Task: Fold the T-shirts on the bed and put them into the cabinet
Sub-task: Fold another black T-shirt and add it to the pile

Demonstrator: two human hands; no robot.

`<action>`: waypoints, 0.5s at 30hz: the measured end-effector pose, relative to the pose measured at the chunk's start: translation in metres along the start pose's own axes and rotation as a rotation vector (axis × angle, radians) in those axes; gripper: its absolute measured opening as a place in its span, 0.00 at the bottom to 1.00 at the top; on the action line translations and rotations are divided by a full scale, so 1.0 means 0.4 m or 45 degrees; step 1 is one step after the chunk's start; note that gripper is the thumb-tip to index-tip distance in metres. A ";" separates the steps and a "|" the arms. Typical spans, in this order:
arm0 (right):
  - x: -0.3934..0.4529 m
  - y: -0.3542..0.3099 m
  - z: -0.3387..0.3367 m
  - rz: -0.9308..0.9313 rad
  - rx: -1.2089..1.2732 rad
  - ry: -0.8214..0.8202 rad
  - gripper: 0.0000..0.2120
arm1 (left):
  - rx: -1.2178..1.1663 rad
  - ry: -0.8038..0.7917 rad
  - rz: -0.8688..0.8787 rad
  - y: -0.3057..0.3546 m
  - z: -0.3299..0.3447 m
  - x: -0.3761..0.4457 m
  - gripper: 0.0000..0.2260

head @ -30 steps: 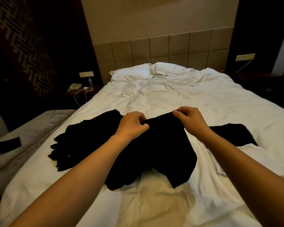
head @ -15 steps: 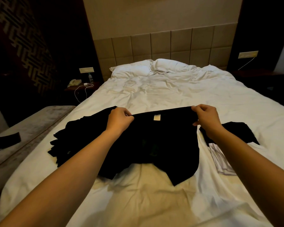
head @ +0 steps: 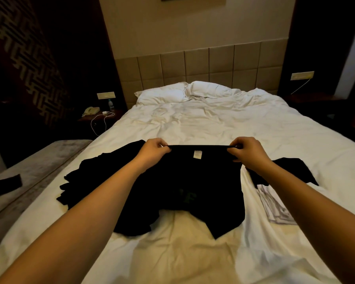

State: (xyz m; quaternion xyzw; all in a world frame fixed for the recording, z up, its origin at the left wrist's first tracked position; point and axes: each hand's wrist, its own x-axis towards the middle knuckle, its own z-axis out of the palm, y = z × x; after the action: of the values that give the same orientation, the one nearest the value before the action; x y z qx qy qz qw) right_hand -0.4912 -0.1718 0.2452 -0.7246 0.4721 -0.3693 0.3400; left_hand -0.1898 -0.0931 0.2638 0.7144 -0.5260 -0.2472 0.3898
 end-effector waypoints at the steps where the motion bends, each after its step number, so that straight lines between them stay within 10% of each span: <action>1: 0.003 0.003 -0.010 0.009 -0.033 -0.006 0.03 | 0.114 -0.008 0.051 -0.003 -0.014 -0.001 0.03; 5: 0.002 0.006 -0.045 0.044 -0.093 -0.039 0.05 | 0.292 0.035 0.101 -0.007 -0.044 -0.010 0.04; 11: 0.000 -0.016 -0.052 0.280 0.290 -0.054 0.07 | -0.379 -0.062 -0.113 0.013 -0.031 -0.006 0.11; 15: -0.010 -0.001 -0.085 0.239 0.503 -0.422 0.18 | -0.178 -0.074 0.006 -0.004 -0.042 0.016 0.10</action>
State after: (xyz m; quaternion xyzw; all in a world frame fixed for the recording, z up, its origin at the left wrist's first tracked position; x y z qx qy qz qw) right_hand -0.5211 -0.1726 0.2616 -0.6479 0.3939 -0.2976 0.5801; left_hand -0.1741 -0.0938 0.2723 0.6766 -0.5202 -0.3032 0.4239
